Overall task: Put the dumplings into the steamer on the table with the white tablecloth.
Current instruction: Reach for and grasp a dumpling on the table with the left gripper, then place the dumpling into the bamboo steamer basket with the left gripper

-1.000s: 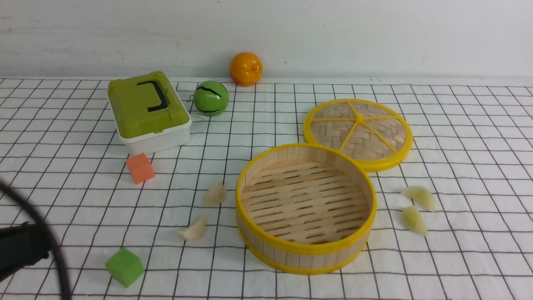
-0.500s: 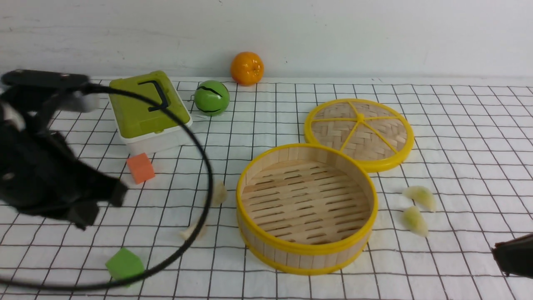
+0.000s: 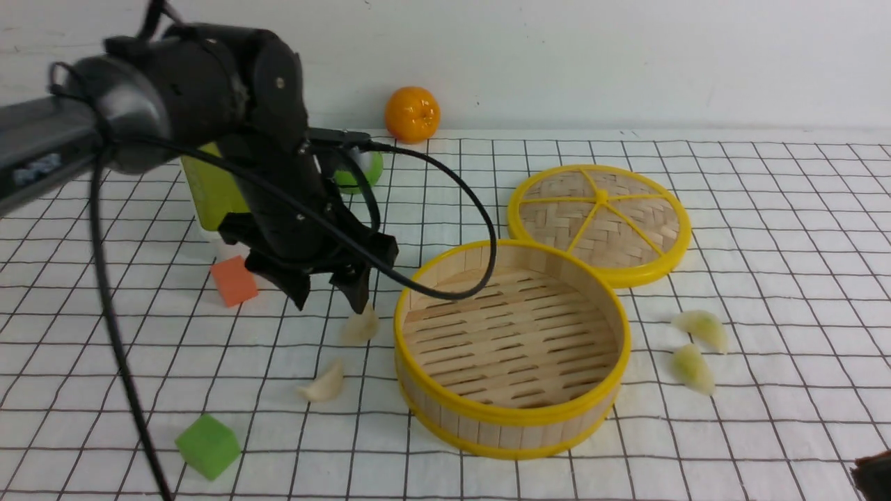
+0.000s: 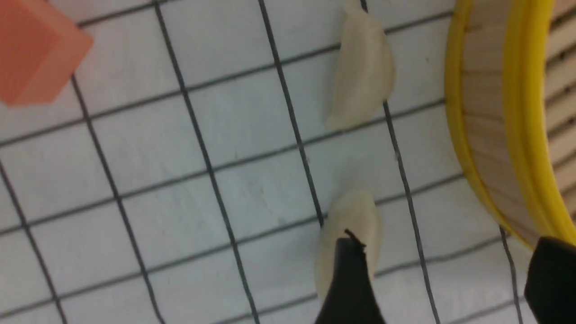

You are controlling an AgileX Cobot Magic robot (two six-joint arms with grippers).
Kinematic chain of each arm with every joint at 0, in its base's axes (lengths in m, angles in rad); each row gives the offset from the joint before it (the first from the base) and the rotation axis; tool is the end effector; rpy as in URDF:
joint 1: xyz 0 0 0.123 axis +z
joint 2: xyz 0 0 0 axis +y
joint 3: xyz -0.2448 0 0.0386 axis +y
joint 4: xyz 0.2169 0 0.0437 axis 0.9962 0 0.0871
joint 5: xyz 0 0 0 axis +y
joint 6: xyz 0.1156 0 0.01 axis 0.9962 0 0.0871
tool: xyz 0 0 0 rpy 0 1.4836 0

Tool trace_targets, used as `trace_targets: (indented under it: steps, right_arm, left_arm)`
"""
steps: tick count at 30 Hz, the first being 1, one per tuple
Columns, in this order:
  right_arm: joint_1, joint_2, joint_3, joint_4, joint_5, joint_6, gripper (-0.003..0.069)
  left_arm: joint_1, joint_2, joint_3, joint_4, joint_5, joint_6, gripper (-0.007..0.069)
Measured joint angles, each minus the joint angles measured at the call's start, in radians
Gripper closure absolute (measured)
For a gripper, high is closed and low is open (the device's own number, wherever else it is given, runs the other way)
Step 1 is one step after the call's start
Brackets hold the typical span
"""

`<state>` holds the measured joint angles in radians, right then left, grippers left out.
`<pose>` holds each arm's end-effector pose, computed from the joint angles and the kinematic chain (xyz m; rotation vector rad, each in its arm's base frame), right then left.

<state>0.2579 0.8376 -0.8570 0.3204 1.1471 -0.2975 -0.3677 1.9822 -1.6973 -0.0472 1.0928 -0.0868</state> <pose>0.1258 0.0676 0.2838 -0.6413 2.4982 0.4123 0.3582 -0.1432 0.2015 0.3799 2.8494 -0.1544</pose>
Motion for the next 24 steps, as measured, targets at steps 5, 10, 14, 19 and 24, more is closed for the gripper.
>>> trace_targets:
  steps: [5,10,14,19,24]
  right_arm:
    - [0.0,-0.008,0.0,-0.007,0.041,0.0,0.0671]
    - [0.0,-0.012,0.0,-0.017,0.049,0.019,0.0671]
    - [0.0,-0.014,0.0,-0.037,0.051,0.023,0.0666]
    - [0.0,-0.014,0.0,-0.054,0.052,0.025,0.0663]
    - [0.0,-0.016,0.0,-0.061,0.045,0.026,0.0659]
  left_arm:
    - [0.0,0.165,-0.12,0.033,-0.013,-0.004,0.0131]
    - [0.0,0.249,-0.18,0.047,-0.043,-0.004,0.013]
    - [0.0,0.29,-0.188,0.041,-0.076,-0.01,0.0165]
    - [0.0,0.292,-0.189,0.047,-0.075,-0.037,0.0388]
    - [-0.003,0.213,-0.217,0.067,0.019,-0.064,0.0389]
